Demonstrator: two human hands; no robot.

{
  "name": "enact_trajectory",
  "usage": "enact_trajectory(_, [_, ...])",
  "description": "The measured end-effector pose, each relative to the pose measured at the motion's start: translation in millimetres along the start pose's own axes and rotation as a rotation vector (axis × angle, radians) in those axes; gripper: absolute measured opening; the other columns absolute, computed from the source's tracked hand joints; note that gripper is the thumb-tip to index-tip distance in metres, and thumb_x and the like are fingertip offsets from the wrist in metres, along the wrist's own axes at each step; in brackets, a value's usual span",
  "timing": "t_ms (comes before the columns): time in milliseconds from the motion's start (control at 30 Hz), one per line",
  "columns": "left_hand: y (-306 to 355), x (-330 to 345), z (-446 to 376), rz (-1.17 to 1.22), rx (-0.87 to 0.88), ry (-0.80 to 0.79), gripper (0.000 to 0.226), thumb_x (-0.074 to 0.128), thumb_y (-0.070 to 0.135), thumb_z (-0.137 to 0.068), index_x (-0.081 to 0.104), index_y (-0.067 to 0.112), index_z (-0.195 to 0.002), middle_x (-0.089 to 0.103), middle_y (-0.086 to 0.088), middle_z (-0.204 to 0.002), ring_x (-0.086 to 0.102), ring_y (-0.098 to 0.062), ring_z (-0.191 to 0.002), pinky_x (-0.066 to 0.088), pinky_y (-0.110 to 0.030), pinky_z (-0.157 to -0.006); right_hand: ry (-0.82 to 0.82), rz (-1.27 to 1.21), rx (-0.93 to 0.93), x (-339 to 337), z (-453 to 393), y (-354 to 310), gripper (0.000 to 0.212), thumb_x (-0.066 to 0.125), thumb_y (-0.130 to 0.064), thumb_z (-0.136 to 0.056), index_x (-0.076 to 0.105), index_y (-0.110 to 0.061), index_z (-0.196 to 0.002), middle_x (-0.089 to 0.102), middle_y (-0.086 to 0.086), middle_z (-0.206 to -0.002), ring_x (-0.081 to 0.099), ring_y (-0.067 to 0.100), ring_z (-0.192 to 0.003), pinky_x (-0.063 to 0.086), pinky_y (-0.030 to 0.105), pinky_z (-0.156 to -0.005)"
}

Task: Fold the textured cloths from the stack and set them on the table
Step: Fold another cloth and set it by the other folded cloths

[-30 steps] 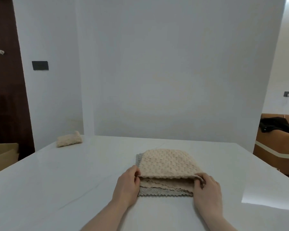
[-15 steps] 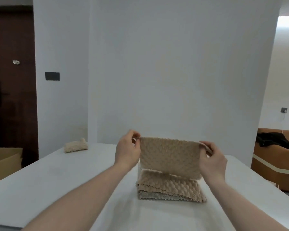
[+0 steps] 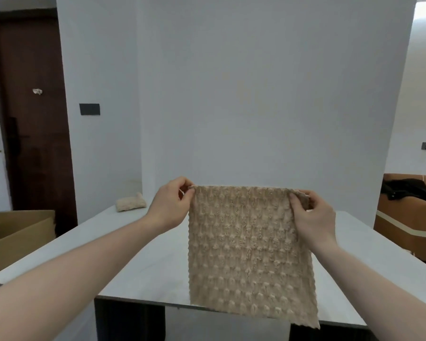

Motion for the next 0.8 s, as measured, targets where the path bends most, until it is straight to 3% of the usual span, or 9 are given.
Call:
enact_trajectory(167, [-32.7,29.1,11.7,-0.083,-0.187,-0.174,0.015,0.053,0.027,-0.102,0.065,0.022,-0.095,0.065,0.003,-0.084,0.059,-0.013,-0.071,0.043,-0.024,-0.059,-0.109,0.184,0.079,17.4,6.9,37.3,0.013,0.068,-0.038,-0.094,0.075,-0.028,-0.088,0.072,-0.014,-0.082,0.065,0.01,-0.084,0.044,0.028,-0.074])
enact_trajectory(333, [-63.8,65.1,16.7,-0.059,-0.384,-0.25,0.019,0.05,0.026,-0.1,0.066,0.017,-0.1,0.069,0.002,-0.084,0.064,-0.012,-0.07,0.044,-0.025,-0.058,-0.154,0.315,0.152,28.2,10.0,67.6,0.031,0.068,-0.038,-0.093,0.064,-0.027,-0.064,0.07,-0.007,-0.073,0.064,0.022,-0.076,0.043,0.029,-0.056])
enact_trajectory(433, [-82.6,89.0,18.1,0.041,-0.517,-0.273,0.019,0.046,0.018,-0.098,0.064,0.013,-0.099,0.075,-0.001,-0.073,0.069,-0.016,-0.061,0.048,-0.025,-0.057,-0.195,0.347,0.205,38.3,8.7,83.7,0.039,0.066,-0.035,-0.094,0.06,-0.023,-0.057,0.061,-0.005,-0.06,0.057,0.021,-0.062,0.041,0.027,-0.044])
enact_trajectory(567, [-103.3,119.6,17.0,0.18,-0.641,-0.296,0.02,0.041,0.013,-0.101,0.06,0.012,-0.109,0.079,0.0,-0.08,0.069,-0.015,-0.055,0.053,-0.026,-0.055,-0.22,0.383,0.268,51.6,2.7,110.3,0.048,0.067,-0.033,-0.095,0.055,-0.02,-0.05,0.049,-0.007,-0.045,0.051,0.02,-0.054,0.041,0.03,-0.052])
enact_trajectory(700, [-121.6,146.1,16.2,0.294,-0.712,-0.27,0.019,0.042,0.012,-0.1,0.057,0.012,-0.112,0.078,-0.006,-0.094,0.069,-0.021,-0.06,0.056,-0.029,-0.057,-0.231,0.403,0.294,64.3,-1.5,137.2,0.042,0.067,-0.038,-0.093,0.064,-0.018,-0.056,0.059,-0.003,-0.052,0.059,0.023,-0.06,0.048,0.033,-0.056])
enact_trajectory(800, [-132.0,161.6,12.5,0.333,-0.721,-0.241,0.017,0.045,0.012,-0.101,0.058,0.013,-0.111,0.076,-0.008,-0.1,0.066,-0.022,-0.063,0.055,-0.029,-0.054,-0.222,0.402,0.302,71.0,-5.7,153.4,0.043,0.068,-0.036,-0.093,0.061,-0.02,-0.054,0.06,-0.004,-0.052,0.058,0.022,-0.059,0.044,0.031,-0.055])
Point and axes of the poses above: each hand's wrist, its own z-axis away from the middle knuckle, its own x-axis out of the palm, y = z × x, the point moved 9 cm from there along -z, towards the middle knuckle
